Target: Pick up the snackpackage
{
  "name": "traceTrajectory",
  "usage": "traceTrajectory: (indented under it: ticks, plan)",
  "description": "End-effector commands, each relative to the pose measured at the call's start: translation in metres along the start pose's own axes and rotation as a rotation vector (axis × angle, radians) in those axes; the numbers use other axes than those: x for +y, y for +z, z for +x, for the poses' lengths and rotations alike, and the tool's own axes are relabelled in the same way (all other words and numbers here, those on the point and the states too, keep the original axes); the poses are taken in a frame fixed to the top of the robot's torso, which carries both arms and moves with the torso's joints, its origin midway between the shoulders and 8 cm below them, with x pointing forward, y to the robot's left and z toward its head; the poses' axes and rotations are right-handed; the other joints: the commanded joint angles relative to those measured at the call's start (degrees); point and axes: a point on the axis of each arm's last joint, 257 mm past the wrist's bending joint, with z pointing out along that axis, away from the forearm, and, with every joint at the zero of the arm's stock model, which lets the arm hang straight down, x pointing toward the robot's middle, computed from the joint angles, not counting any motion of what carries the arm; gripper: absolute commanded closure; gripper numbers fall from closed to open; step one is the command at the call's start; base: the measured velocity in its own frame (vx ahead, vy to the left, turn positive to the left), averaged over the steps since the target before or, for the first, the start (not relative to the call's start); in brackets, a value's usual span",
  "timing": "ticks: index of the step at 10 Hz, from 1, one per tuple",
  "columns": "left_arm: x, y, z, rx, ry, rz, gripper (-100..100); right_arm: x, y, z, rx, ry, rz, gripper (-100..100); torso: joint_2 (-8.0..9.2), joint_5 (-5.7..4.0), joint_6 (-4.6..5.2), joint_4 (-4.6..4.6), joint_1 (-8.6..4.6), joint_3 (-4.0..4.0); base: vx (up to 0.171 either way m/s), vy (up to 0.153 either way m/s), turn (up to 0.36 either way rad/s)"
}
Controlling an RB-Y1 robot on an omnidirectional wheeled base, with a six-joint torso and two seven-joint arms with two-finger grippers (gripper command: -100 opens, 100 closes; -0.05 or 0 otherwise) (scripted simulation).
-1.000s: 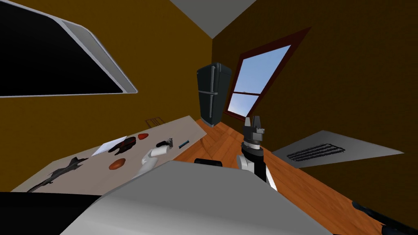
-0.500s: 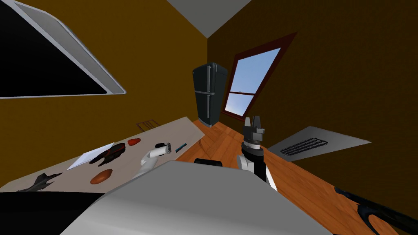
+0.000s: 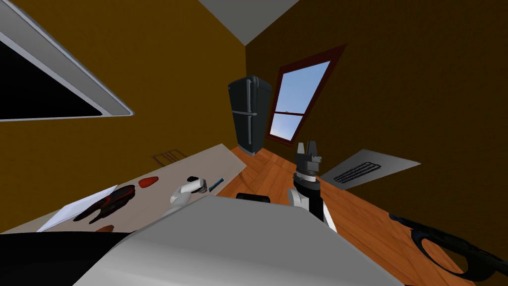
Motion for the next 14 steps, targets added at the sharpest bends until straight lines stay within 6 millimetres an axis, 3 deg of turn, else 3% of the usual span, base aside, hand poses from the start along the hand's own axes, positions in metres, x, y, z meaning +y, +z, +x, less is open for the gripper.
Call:
traceTrajectory:
  ticks: [1, 2, 3, 6, 7, 8, 12, 13, 14]
  plan:
    - [0.022, 0.004, -0.007, -0.009, -0.043, -0.074, -100, 0.000, 0.000, 0.000, 0.000, 0.000, 0.000, 0, 0.00, 0.00, 0.00, 0.00, 0.00, 0.00, 0.054, 0.016, -0.114]
    - [0.037, 0.007, -0.010, -0.012, -0.076, -0.118, -100, 0.000, 0.000, 0.000, 0.000, 0.000, 0.000, 0, 0.01, 0.00, 0.02, 0.01, 0.01, 0.01, 0.075, 0.020, -0.220]
    - [0.039, 0.007, -0.010, -0.013, -0.076, -0.126, -100, 0.000, 0.000, 0.000, 0.000, 0.000, 0.000, 0, -0.03, 0.01, 0.04, 0.00, 0.01, -0.01, 0.054, 0.020, -0.068]
    - [0.081, 0.009, -0.012, -0.017, -0.159, -0.259, -100, 0.000, 0.000, 0.000, 0.000, 0.000, 0.000, 0, 0.01, 0.00, 0.03, 0.01, 0.01, 0.01, 0.061, 0.028, -0.160]
    - [0.082, 0.009, -0.012, -0.017, -0.160, -0.260, -100, 0.000, 0.000, 0.000, 0.000, 0.000, 0.000, 0, -0.04, 0.01, 0.01, 0.00, 0.08, -0.02, 0.050, 0.036, -0.035]
    - [0.104, 0.008, -0.010, -0.014, -0.201, -0.328, -100, 0.000, 0.000, 0.000, 0.000, 0.000, 0.000, 0, 0.02, 0.01, -0.01, 0.00, 0.06, 0.01, 0.063, 0.022, -0.168]
    - [0.127, 0.007, -0.004, -0.007, -0.240, -0.396, -100, 0.000, 0.000, 0.000, 0.000, 0.000, 0.000, 0, 0.08, -0.01, 0.00, 0.02, -0.02, 0.04, 0.043, 0.023, -0.081]
    - [0.121, 0.007, -0.005, -0.009, -0.233, -0.382, -100, 0.000, 0.000, 0.000, 0.000, 0.000, 0.000, 0, 0.09, -0.01, -0.01, 0.02, -0.02, 0.05, 0.015, 0.011, -0.011]
    - [0.122, 0.007, -0.004, -0.009, -0.234, -0.385, 0, 0.000, 0.000, 0.000, 0.000, 0.000, 0.000, 0, 0.16, -0.01, -0.02, 0.03, -0.05, 0.09, 0.000, 0.000, 0.000]
